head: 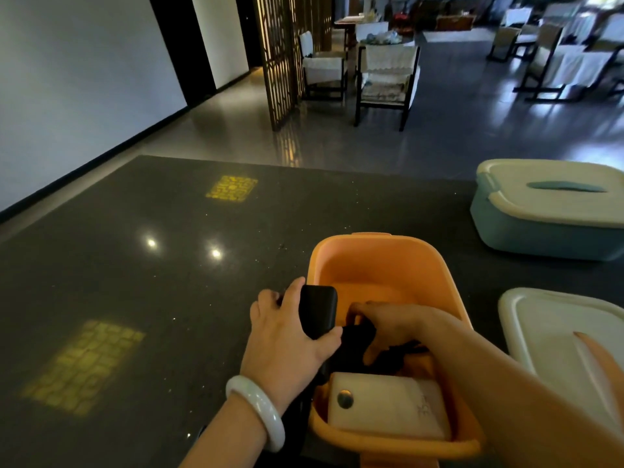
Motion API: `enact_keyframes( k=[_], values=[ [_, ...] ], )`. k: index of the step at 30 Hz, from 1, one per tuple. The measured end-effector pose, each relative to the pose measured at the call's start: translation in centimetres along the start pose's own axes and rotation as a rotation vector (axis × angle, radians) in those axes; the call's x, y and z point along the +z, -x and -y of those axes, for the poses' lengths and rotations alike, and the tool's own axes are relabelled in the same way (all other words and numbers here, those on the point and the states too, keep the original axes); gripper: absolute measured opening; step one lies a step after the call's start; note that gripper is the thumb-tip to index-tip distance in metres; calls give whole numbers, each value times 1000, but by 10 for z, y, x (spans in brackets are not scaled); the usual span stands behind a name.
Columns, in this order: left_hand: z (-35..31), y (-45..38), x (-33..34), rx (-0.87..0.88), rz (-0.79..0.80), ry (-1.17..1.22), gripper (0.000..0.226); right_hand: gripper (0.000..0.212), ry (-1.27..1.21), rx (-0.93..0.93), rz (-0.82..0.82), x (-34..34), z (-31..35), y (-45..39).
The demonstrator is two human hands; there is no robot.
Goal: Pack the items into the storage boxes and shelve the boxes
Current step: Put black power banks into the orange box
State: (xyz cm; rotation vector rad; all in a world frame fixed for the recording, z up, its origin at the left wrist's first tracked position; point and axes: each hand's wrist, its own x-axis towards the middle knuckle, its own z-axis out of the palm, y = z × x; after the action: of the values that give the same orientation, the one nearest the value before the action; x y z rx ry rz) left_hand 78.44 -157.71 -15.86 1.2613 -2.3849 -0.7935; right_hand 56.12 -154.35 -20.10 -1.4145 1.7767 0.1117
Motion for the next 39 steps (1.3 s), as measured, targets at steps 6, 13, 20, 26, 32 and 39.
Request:
enact_keyframes(
  k=[6, 13, 20, 26, 32, 39],
  values=[
    [1, -1, 1, -11, 1, -6, 92, 72, 23, 17, 46, 1, -2, -2],
    [-2, 0, 0, -12, 11, -10, 89, 77, 21, 55, 76, 5, -7, -11],
    [-9, 1, -6, -62, 76, 50, 84, 54, -82, 33, -51, 0, -15, -13],
    [-17, -3, -6, 7, 25, 98, 85, 17, -659, -179, -324, -22, 4, 30],
    [-40, -24, 6, 78, -40, 165, 85, 34, -1151, -364, -60, -15, 30, 63],
    [-37, -45, -6, -157, 195, 665, 56, 26, -1234, -276, -221, -16, 20, 77]
  ],
)
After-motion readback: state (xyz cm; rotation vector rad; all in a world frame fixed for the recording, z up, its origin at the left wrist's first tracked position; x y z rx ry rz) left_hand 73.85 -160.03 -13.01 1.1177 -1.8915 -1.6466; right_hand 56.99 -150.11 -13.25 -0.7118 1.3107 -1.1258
